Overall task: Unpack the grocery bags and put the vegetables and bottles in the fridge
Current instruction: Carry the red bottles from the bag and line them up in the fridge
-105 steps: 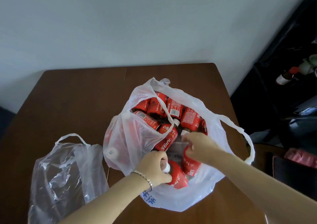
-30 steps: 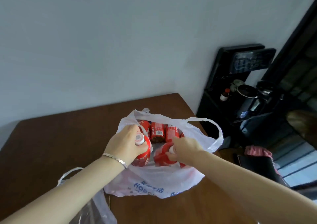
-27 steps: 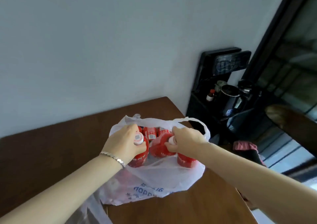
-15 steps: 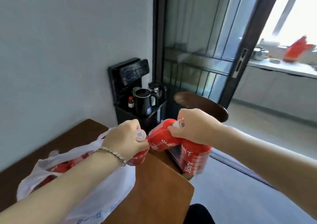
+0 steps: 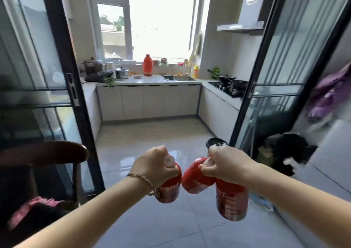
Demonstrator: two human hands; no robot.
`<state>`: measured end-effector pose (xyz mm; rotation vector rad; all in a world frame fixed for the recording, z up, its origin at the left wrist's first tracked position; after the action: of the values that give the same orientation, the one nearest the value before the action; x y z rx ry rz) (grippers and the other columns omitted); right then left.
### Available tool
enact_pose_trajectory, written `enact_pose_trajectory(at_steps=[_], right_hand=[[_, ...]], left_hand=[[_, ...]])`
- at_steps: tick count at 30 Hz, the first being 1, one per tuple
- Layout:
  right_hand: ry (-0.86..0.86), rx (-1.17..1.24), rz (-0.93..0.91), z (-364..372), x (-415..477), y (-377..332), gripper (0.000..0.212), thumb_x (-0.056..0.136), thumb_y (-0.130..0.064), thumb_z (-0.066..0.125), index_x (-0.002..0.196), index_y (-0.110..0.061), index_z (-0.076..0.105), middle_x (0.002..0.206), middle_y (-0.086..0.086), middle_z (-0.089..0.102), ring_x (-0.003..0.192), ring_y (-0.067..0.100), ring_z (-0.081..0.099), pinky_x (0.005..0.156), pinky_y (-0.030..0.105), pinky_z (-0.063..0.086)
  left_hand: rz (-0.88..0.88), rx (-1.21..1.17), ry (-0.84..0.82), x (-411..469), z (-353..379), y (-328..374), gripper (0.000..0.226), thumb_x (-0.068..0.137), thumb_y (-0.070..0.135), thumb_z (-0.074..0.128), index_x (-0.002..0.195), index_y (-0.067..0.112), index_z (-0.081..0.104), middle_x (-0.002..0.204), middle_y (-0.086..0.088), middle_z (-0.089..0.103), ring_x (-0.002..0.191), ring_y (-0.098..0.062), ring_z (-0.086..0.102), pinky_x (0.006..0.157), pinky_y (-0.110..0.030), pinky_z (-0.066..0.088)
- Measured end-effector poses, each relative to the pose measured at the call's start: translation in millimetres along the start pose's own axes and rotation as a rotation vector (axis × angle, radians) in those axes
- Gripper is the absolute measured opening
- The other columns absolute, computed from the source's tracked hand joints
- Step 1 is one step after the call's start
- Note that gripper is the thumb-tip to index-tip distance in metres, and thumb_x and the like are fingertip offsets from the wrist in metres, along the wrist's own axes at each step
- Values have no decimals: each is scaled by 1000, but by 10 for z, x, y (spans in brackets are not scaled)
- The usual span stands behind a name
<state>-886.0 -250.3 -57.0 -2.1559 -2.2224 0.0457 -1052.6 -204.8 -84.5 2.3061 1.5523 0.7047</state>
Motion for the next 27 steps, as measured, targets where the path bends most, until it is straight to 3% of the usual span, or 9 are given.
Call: enact_pose_trajectory(at_steps=[5,8,13,18,21,24,27], right_hand=[[-11,-55,225,-264,-258,1727,30,84,-47,51,81,-18,49,90,3,63,75,19,49,65,28,39],[-23,-45,378,-367,-366,2606,34,83,-46,52,91,-14,59,94,3,66,80,21,55,71,31,45],[-33,-60,606,-425,-434,3867,30,83,-44,53,87,-15,57,98,6,66,92,29,61,69,32,42],[-38,-55,832,-504,-372,5010,43,82,-47,54,93,-5,59,96,9,66,82,28,59,62,31,36],[-34,-11,952,-644,-284,5657,35,81,-47,55,77,-12,49,78,5,54,67,22,46,54,30,30],[33,34,1073,-809,-252,6296,34,79,-48,56,74,-17,45,71,2,45,60,19,39,51,30,24],[132,52,1184,-978,-295,6885,39,80,-52,57,77,-13,53,74,2,54,63,18,49,54,30,33]], left_hand=[[173,-92,-134,834,1012,1492,28,75,38,66,93,19,58,88,1,57,85,-20,58,73,-28,51],[250,-158,-215,1245,1527,2255,26,74,38,66,89,19,57,84,2,57,82,-19,57,69,-29,51],[390,-269,-330,1870,2327,3356,26,71,41,67,79,19,56,73,6,54,73,-17,55,66,-29,48],[584,-328,-447,2531,3016,4395,25,72,38,68,76,20,52,70,8,52,72,-16,54,62,-26,43],[663,-361,-518,2986,3362,5025,27,71,38,69,81,16,57,73,6,56,69,-14,53,61,-28,45],[750,-378,-535,3382,3657,5669,27,70,37,69,81,16,58,77,4,60,72,-16,57,62,-27,45],[810,-413,-553,3704,3933,6295,23,71,35,68,77,17,55,73,5,58,75,-18,60,65,-28,48]])
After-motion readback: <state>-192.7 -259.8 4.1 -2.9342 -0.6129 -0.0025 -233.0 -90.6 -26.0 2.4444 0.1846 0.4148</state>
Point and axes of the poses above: each hand's wrist, its own x-axis towards the middle knuckle, its own z-axis out of the palm, y = z × x, the point moved 5 cm from there along x, towards the middle knuckle
